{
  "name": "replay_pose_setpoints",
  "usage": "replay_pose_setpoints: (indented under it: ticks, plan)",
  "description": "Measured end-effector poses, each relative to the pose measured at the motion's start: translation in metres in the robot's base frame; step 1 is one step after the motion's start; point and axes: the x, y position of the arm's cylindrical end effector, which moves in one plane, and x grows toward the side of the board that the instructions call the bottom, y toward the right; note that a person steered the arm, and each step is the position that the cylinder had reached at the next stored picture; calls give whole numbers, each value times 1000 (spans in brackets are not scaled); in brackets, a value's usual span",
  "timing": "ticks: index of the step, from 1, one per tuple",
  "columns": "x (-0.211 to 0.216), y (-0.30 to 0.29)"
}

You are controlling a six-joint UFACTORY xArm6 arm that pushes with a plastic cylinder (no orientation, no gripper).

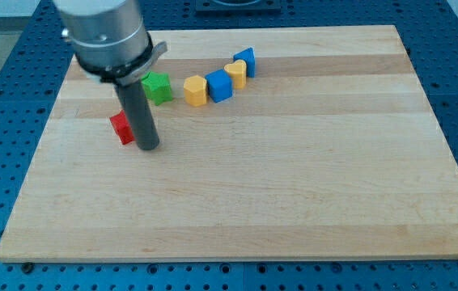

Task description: Move the red star into the red circle

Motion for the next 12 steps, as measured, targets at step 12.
replay_pose_setpoints:
  ticks: [12]
  plan:
    - [-70,-143]
